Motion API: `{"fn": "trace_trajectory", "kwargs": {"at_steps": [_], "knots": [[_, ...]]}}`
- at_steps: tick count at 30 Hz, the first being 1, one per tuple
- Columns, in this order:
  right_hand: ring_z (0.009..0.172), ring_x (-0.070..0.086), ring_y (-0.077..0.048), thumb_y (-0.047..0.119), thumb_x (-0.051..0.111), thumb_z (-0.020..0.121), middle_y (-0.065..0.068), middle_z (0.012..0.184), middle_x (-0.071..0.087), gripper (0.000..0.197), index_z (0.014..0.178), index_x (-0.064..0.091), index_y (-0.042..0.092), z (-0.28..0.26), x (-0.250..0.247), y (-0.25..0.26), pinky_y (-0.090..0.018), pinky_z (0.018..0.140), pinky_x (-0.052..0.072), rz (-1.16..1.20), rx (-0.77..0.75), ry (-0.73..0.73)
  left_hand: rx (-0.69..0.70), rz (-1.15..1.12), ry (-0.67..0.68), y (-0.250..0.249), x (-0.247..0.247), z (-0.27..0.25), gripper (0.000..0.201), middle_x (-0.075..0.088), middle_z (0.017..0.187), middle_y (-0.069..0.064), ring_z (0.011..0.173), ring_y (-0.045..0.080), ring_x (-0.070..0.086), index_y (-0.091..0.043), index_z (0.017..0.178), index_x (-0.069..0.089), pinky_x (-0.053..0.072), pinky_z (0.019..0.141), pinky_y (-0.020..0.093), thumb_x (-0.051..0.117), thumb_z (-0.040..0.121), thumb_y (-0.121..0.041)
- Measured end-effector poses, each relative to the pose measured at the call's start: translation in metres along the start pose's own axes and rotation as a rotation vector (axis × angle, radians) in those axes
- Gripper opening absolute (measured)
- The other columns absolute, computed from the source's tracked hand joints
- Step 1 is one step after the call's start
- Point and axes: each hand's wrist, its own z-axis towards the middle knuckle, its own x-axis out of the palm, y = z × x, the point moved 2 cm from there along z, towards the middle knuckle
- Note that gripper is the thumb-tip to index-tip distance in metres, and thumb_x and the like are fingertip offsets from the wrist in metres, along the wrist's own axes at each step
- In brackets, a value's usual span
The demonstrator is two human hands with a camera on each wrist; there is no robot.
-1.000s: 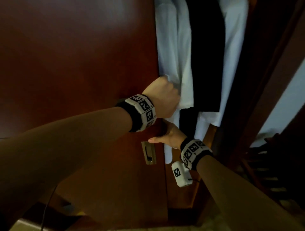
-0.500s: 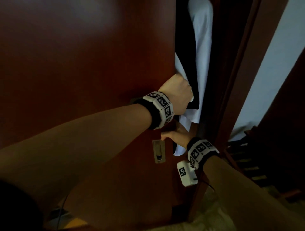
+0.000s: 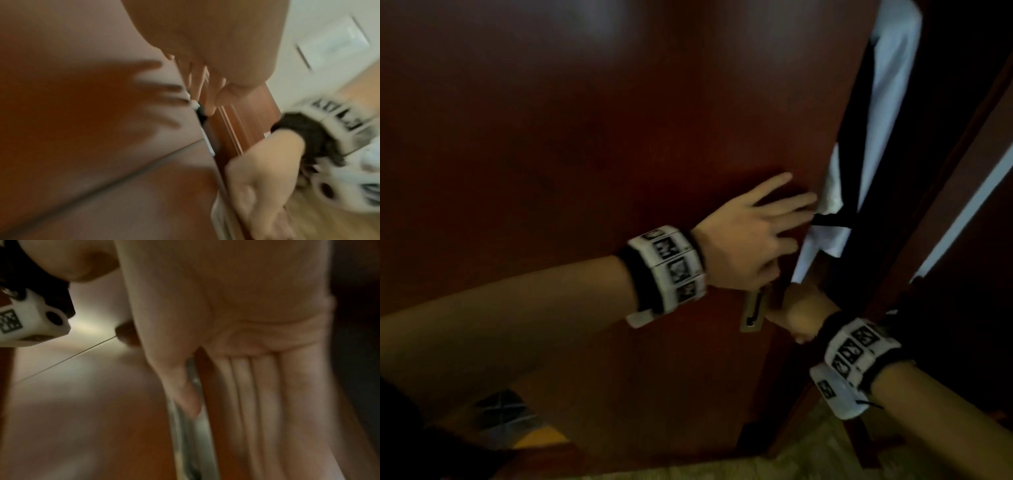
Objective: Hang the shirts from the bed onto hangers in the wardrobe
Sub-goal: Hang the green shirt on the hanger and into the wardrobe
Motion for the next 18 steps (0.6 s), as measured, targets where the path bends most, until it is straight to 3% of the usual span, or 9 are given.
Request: {"fn": "trace_trajectory", "kwargs": {"at_steps": [2, 5, 6, 8, 10, 12, 14, 16, 18], "knots": [[0.071, 0.063, -0.023, 0.036, 0.056, 0.094, -0.009, 0.085, 0.067, 0.031, 0.077, 0.056, 0.01, -0.011, 0.013, 0.029, -0.03, 0.065, 0.049, -0.159, -0.019, 0.103, -0.1, -0.014, -0.056, 0.013, -0.002, -0.06, 0.049, 0.03, 0.159, 0.014, 0.151, 0.029, 0.014, -0.023, 0.127, 0.066, 0.004, 0.121, 0.057, 0.056, 0.08, -0.034], [0.065, 0.061, -0.025, 0.035, 0.058, 0.091, -0.005, 0.067, 0.06, 0.037, 0.064, 0.056, 0.01, -0.016, 0.038, 0.108, -0.036, 0.062, 0.053, -0.271, -0.234, 0.144, -0.199, 0.012, -0.018, 0.034, 0.0, -0.153, 0.06, 0.014, 0.164, 0.013, 0.152, 0.03, 0.005, -0.023, 0.14, 0.055, 0.008, 0.12, 0.059, 0.059, 0.081, -0.031], [0.067, 0.063, -0.027, 0.036, 0.058, 0.091, -0.005, 0.067, 0.06, 0.036, 0.069, 0.062, 0.007, -0.016, 0.05, 0.139, -0.041, 0.064, 0.056, -0.287, -0.323, 0.14, -0.215, 0.028, 0.01, 0.042, 0.002, -0.182, 0.062, 0.012, 0.164, 0.012, 0.153, 0.03, 0.004, -0.024, 0.143, 0.052, 0.009, 0.12, 0.059, 0.059, 0.082, -0.03], [0.08, 0.064, -0.025, 0.039, 0.056, 0.092, -0.005, 0.087, 0.067, 0.03, 0.095, 0.07, 0.013, -0.012, 0.078, 0.201, -0.043, 0.073, 0.057, -0.313, -0.5, 0.109, -0.247, 0.043, 0.037, 0.058, 0.006, -0.236, 0.064, 0.01, 0.165, 0.012, 0.152, 0.031, 0.002, -0.024, 0.145, 0.048, 0.009, 0.12, 0.059, 0.059, 0.083, -0.03], [0.099, 0.062, -0.023, 0.039, 0.053, 0.094, -0.005, 0.113, 0.065, 0.035, 0.121, 0.064, 0.019, -0.008, 0.11, 0.26, -0.039, 0.084, 0.054, -0.363, -0.652, 0.086, -0.294, 0.031, 0.024, 0.074, 0.008, -0.288, 0.065, 0.01, 0.164, 0.013, 0.152, 0.033, 0.002, -0.023, 0.147, 0.046, 0.008, 0.121, 0.058, 0.058, 0.083, -0.028], [0.116, 0.056, -0.025, 0.036, 0.051, 0.095, -0.006, 0.128, 0.059, 0.038, 0.127, 0.06, 0.018, -0.003, 0.141, 0.311, -0.041, 0.092, 0.05, -0.462, -0.809, 0.028, -0.368, 0.029, -0.012, 0.087, 0.009, -0.338, 0.069, 0.008, 0.164, 0.015, 0.152, 0.034, 0.001, -0.022, 0.149, 0.042, 0.005, 0.121, 0.056, 0.057, 0.083, -0.028], [0.133, 0.045, -0.03, 0.032, 0.049, 0.096, -0.01, 0.14, 0.052, 0.039, 0.13, 0.058, 0.015, 0.007, 0.171, 0.356, -0.046, 0.103, 0.043, -0.673, -0.892, 0.001, -0.489, 0.016, -0.069, 0.096, 0.011, -0.389, 0.076, 0.006, 0.163, 0.021, 0.152, 0.036, -0.001, -0.018, 0.153, 0.035, 0.004, 0.122, 0.054, 0.059, 0.081, -0.026], [0.145, 0.027, -0.032, 0.027, 0.046, 0.098, -0.012, 0.152, 0.041, 0.041, 0.136, 0.055, 0.014, 0.016, 0.196, 0.392, -0.048, 0.118, 0.025, -0.85, -0.962, 0.014, -0.64, -0.038, -0.181, 0.106, 0.011, -0.431, 0.079, 0.007, 0.16, 0.028, 0.15, 0.041, 0.0, -0.008, 0.153, 0.029, 0.007, 0.122, 0.056, 0.063, 0.083, -0.021], [0.146, 0.028, -0.032, 0.02, 0.043, 0.098, -0.015, 0.15, 0.045, 0.035, 0.126, 0.063, 0.013, 0.018, 0.222, 0.422, -0.047, 0.123, 0.015, -0.949, -1.057, 0.002, -0.754, -0.08, -0.327, 0.119, 0.009, -0.464, 0.076, 0.008, 0.155, 0.038, 0.147, 0.051, 0.005, 0.006, 0.149, 0.027, 0.012, 0.119, 0.063, 0.066, 0.089, -0.019]]}}
